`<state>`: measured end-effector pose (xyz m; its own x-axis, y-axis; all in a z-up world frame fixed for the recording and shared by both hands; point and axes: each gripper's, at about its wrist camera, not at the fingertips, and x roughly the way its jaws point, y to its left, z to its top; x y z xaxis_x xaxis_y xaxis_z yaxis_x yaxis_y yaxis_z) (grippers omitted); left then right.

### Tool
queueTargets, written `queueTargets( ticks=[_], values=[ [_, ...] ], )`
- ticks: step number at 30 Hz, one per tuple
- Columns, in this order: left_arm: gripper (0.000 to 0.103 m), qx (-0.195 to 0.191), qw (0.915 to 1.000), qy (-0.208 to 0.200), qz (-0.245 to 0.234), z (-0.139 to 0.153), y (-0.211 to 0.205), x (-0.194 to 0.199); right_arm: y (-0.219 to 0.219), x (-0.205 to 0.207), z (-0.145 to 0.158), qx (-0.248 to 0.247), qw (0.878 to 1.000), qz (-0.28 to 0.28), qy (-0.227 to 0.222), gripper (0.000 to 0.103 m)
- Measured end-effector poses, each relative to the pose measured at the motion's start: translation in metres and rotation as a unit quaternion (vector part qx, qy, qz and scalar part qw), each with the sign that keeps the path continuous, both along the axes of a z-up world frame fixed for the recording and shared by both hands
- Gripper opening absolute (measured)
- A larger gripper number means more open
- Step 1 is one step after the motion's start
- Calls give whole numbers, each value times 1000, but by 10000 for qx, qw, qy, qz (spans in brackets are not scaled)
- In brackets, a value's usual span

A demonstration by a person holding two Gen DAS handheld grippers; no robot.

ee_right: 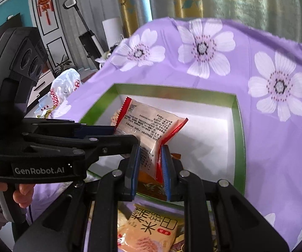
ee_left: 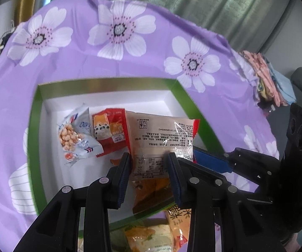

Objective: Organize snacks
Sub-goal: 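Open the left tool to drop the white-and-red packet into the box, then withdraw the open left tool and move it toward the cracker packet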

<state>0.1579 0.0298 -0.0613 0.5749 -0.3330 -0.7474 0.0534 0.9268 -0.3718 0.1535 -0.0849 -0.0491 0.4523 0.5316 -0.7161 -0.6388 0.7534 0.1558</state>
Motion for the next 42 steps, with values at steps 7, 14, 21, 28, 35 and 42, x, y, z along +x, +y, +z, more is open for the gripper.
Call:
queueTargets(
  ticks=[7, 14, 21, 28, 35, 42],
  values=[
    [35, 32, 9999, 108, 11, -8, -1, 3, 2, 7, -13, -78, 9998, -14, 165, 21],
    [35, 60, 9999, 122, 32, -9, -2, 3, 0, 9, -13, -65, 9997, -89, 219, 25],
    [37, 67, 9999, -28, 118, 6, -3, -6, -15, 3, -4, 131, 9992, -325, 179, 35],
    [62, 46, 9996, -200, 181, 24, -2, -31, -49, -25, 11, 316, 9981, -528, -11, 46],
    [76, -49, 9990, -318, 320, 38, 9, -68, -91, -58, 15, 467, 9955, -825, -22, 54],
    [76, 101, 9976, -304, 618, 40, 18, -108, -113, -90, 7, 583, 9923, -1080, 160, 57]
  ],
)
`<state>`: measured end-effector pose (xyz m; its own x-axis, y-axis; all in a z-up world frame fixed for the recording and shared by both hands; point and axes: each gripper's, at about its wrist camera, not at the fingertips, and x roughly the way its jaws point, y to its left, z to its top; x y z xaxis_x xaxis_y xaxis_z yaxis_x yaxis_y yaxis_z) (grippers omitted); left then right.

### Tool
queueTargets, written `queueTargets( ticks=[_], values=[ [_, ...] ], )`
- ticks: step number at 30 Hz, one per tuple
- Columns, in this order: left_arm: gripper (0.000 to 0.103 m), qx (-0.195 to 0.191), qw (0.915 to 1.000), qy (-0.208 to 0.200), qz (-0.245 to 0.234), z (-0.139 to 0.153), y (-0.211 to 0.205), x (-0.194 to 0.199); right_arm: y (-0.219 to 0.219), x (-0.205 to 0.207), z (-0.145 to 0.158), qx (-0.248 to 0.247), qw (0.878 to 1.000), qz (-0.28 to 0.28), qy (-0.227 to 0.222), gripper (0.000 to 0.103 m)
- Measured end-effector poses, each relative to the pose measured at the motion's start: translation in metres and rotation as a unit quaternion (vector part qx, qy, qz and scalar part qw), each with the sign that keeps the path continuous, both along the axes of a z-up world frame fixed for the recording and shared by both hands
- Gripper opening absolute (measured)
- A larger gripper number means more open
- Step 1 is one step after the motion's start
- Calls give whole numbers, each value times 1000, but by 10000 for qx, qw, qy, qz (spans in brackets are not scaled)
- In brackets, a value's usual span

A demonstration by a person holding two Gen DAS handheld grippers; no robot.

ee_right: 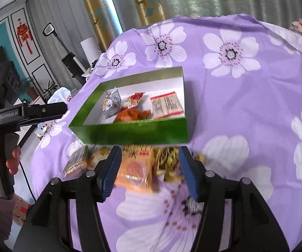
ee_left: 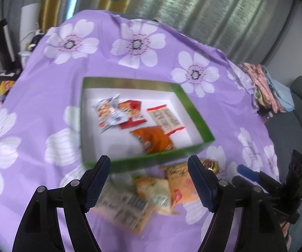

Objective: Organize snacks
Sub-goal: 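Withdraw the open left tool and move it toward the cracker packet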

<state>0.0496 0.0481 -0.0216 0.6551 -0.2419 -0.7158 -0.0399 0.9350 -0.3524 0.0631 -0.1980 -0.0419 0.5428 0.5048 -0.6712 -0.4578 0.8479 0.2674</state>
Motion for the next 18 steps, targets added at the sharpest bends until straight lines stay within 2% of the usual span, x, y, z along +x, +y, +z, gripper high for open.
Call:
queueTargets(
  ticks=[11, 18],
  values=[
    [76, -178, 9989, 210, 385, -22, 21, -49, 3, -40, -16, 112, 9995, 131, 282, 59],
    [76, -436, 9950, 333, 836, -58, 53, -69, 33, -69, -16, 11, 9983, 565, 159, 59]
  ],
)
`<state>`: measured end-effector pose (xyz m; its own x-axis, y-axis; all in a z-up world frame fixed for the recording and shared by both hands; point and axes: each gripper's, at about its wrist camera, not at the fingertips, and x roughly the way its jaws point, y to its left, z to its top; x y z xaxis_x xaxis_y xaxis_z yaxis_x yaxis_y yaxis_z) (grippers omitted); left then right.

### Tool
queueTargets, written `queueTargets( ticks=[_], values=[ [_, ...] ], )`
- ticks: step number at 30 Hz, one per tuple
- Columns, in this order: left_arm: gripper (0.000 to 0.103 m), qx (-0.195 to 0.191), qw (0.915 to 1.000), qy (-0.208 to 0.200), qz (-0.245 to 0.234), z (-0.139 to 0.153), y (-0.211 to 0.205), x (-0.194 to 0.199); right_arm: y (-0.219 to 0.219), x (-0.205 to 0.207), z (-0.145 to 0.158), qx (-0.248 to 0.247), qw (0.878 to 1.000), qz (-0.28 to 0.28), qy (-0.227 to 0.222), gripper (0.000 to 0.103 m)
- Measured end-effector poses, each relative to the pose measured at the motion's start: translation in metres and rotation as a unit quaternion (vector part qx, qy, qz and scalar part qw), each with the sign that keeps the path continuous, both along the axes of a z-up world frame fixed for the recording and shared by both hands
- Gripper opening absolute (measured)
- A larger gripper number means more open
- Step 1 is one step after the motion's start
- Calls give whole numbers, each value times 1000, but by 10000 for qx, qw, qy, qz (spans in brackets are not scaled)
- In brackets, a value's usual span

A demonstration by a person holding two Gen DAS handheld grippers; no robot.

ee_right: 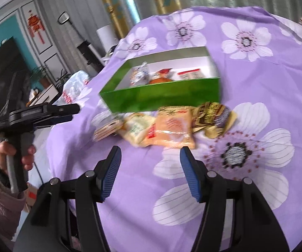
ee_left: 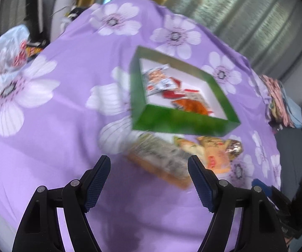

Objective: Organize snacks
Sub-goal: 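Withdraw the open left tool and move it toward the cracker packet, then lower the left tool onto the barcode-labelled cracker packet and close it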

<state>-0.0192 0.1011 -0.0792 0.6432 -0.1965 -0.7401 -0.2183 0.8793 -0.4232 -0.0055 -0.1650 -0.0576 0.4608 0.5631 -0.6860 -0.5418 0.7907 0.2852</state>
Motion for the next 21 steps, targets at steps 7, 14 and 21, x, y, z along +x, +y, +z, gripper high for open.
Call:
queueTargets(
  ticks=[7, 14, 21],
  values=[
    [76, 162, 9995, -170, -211, -11, 4, -3, 45, -17, -6, -213, 9984, 497, -134, 59],
    [76, 268, 9972, -358, -607, -22, 1, 16, 85, -21, -7, -554, 9949, 735, -404, 58],
    [76, 116, 9927, -428, -1120, -34, -3, 50, 111, -7, -20, -761, 9935, 788, -307, 56]
  ],
)
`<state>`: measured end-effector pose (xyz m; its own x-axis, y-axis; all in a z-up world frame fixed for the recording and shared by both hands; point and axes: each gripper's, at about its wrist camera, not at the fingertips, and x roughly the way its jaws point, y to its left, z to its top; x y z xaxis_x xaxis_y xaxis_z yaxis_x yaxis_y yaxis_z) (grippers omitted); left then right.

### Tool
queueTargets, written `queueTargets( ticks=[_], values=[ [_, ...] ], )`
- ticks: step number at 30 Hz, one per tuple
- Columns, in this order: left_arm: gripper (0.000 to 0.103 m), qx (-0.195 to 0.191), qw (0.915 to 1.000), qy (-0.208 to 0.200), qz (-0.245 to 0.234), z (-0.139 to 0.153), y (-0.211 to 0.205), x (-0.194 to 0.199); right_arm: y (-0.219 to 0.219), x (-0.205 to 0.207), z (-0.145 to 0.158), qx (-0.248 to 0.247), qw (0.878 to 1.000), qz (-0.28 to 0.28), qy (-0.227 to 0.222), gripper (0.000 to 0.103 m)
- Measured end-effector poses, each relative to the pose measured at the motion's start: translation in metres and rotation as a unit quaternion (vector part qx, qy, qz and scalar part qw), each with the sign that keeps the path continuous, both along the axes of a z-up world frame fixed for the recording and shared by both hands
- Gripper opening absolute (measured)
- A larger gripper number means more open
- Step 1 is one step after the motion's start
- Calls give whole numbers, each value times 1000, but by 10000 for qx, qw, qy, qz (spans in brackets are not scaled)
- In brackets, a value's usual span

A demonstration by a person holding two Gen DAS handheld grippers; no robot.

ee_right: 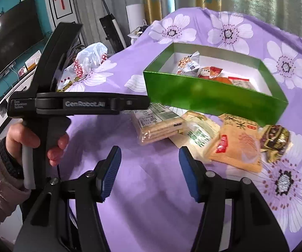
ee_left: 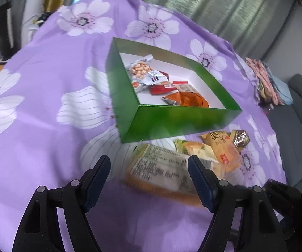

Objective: Organize snacks
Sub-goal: 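Lower the left tool onto the barcode-labelled cracker packet and close it, then lift the cracker packet with the left tool and carry it over the box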

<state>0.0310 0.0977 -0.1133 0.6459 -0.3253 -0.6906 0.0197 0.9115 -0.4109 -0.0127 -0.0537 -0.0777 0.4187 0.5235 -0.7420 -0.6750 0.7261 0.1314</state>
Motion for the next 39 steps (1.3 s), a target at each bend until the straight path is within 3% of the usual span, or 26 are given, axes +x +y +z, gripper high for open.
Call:
queueTargets(
  ticks=[3, 7, 11, 13, 19, 31, 33, 39],
  values=[
    [76, -108, 9995, 185, -226, -8, -4, 13, 5, 5, -5, -58, 9999, -54, 67, 56],
    [76, -560, 9970, 359, -408, -15, -3, 15, 5, 9, -9, -137, 9998, -105, 126, 56],
    [68, -747, 9952, 432, -458, -15, -4, 4, 2, 10, -13, -140, 9995, -96, 257, 56],
    [62, -701, 9947, 445, -614, -12, -10, -5, -1, 9, -15, -139, 9993, -89, 336, 56],
    [62, -581, 9922, 576, -945, -11, -37, -28, -15, 1, -26, -156, 9981, -121, 591, 56],
    [60, 4, 9966, 601, -567, -10, -60, -37, -27, -9, -32, -400, 9985, -214, 303, 56],
    [55, 81, 9968, 617, -506, -11, -60, -37, -27, -8, -32, -386, 9987, -223, 266, 53],
    [53, 238, 9973, 603, -338, -9, -65, -40, -30, -2, -37, -180, 9989, -237, 365, 46]
  ],
)
